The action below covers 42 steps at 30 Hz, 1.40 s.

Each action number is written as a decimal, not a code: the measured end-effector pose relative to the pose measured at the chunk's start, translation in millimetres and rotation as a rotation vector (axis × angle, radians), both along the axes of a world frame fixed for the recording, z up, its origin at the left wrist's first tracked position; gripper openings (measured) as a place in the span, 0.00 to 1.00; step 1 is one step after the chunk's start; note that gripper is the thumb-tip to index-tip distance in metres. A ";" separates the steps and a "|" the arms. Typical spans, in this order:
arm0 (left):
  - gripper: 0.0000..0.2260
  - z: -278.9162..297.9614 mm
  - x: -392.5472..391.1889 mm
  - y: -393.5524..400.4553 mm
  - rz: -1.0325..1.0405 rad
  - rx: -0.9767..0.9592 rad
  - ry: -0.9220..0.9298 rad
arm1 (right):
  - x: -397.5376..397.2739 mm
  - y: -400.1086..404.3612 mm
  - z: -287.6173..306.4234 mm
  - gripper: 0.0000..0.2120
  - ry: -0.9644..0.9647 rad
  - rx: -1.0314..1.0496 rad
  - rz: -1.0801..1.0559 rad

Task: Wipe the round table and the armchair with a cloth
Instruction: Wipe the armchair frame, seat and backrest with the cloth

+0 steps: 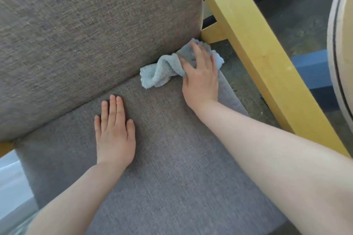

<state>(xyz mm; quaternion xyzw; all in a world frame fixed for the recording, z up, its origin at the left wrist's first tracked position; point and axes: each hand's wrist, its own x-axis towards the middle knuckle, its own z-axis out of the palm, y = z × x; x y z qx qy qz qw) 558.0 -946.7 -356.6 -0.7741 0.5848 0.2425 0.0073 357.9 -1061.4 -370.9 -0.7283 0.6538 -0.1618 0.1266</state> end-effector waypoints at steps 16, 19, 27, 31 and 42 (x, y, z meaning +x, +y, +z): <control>0.28 4.3 -29.9 -36.3 0.010 0.004 0.061 | 35.7 -19.9 10.3 0.20 0.035 0.141 -0.182; 0.26 4.2 -30.3 -36.8 0.025 0.009 0.059 | 27.0 10.9 7.0 0.21 -0.094 0.096 0.268; 0.28 2.1 -28.6 -34.0 -0.008 -0.025 0.055 | 13.6 -26.5 7.7 0.25 0.001 0.204 -0.293; 0.28 1.7 -29.8 -36.4 -0.004 -0.013 0.065 | 42.8 -30.6 16.0 0.14 -0.135 0.175 -0.458; 0.27 -0.4 5.1 -20.6 -0.116 0.016 -0.043 | 69.7 32.8 17.0 0.28 0.106 0.325 -0.037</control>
